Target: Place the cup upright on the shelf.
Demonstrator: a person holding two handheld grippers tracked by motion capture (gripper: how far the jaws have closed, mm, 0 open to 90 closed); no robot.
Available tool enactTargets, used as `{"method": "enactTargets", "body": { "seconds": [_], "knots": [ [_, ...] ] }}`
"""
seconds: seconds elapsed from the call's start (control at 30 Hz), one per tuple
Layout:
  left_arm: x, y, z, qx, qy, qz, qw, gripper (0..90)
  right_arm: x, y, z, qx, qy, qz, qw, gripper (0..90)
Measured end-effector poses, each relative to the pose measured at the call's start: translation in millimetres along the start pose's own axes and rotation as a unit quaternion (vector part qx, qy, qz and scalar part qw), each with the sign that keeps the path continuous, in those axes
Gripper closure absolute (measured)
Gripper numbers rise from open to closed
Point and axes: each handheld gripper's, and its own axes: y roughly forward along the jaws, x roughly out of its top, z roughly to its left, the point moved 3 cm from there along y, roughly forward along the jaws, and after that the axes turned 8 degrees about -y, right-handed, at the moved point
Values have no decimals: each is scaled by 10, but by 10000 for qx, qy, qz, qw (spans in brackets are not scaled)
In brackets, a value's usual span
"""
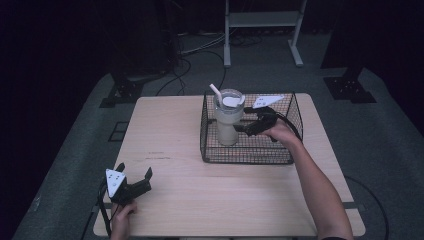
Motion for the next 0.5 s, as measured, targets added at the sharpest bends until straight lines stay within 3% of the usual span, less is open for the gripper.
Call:
{"method": "enactTargets", "body": {
  "seconds": [0.5],
  "knots": [
    [-1,-3,-4,-3,7,-5,10000,0,59,-250,1,-104,144,80,9998,78]
  ]
}}
